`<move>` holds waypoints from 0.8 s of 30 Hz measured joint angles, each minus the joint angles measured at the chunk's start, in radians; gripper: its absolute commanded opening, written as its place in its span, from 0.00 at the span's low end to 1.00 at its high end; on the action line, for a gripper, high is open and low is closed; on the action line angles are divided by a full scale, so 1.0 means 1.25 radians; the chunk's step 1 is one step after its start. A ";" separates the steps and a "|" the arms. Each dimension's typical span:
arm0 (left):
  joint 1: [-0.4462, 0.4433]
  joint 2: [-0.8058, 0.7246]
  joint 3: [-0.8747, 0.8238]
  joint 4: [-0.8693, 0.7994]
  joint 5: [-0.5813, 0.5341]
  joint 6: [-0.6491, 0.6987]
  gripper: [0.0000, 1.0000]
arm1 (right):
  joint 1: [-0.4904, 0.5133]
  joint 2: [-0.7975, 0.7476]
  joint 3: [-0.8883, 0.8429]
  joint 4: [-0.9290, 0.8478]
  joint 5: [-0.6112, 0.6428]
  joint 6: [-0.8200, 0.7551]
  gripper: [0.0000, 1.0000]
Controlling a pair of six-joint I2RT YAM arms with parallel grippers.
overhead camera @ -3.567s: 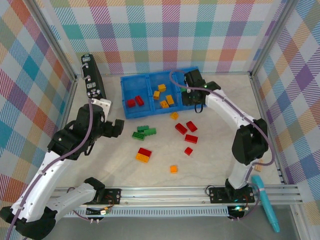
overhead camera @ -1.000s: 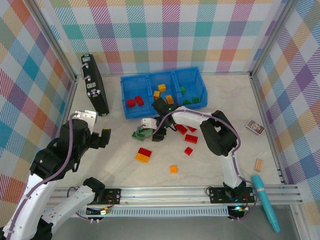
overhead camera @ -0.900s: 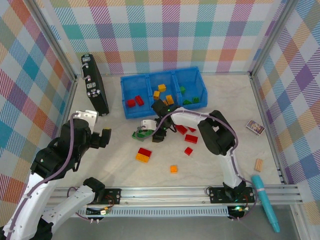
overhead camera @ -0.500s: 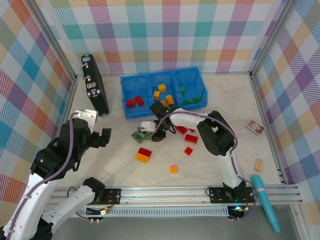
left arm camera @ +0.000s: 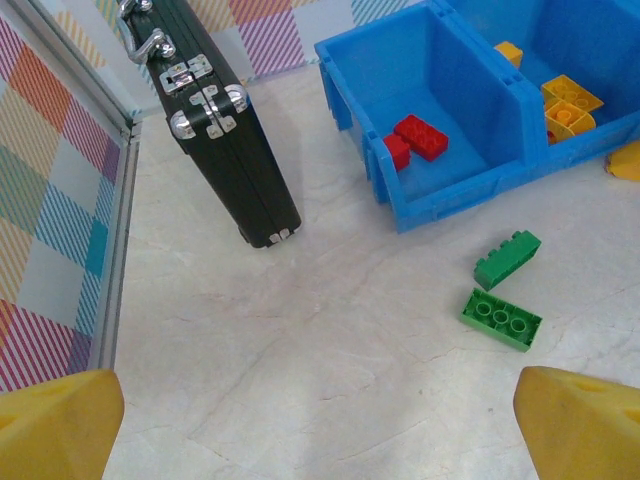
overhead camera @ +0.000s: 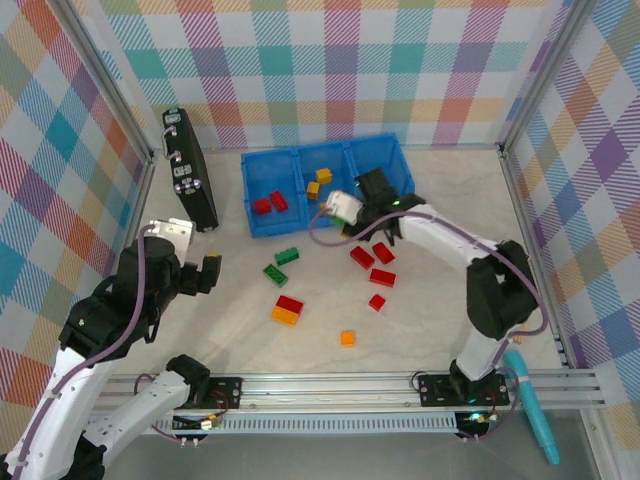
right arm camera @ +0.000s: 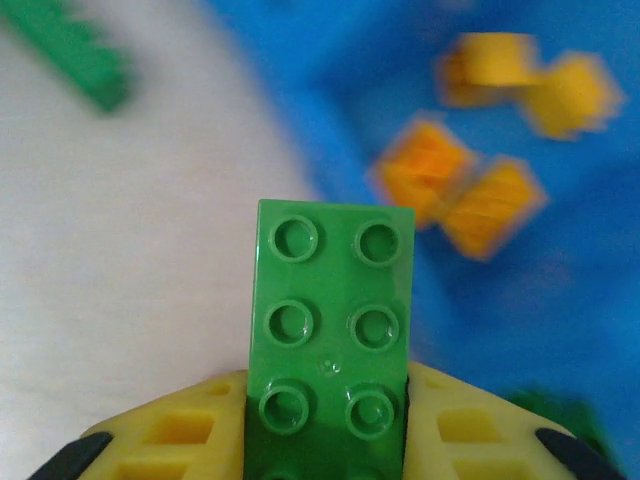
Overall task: Sort the legos into containers by color
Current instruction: Pick up the lego from the center of the table, then place the lego in the container.
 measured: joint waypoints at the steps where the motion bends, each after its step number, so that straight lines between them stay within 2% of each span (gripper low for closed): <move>1: 0.000 0.001 0.000 0.000 0.000 0.002 1.00 | -0.024 -0.010 0.003 0.013 0.023 0.010 0.23; 7: 0.000 0.012 -0.003 0.013 0.000 0.008 1.00 | -0.110 0.035 0.076 0.048 0.137 0.077 0.24; 18: 0.000 0.016 -0.007 0.021 -0.001 0.015 1.00 | -0.147 0.257 0.282 0.063 0.233 0.128 0.25; 22: 0.000 0.016 -0.009 0.021 -0.002 0.017 1.00 | -0.157 0.318 0.320 0.067 0.248 0.130 0.30; 24: 0.000 0.016 -0.014 0.022 -0.002 0.017 1.00 | -0.160 0.340 0.341 0.067 0.252 0.130 0.37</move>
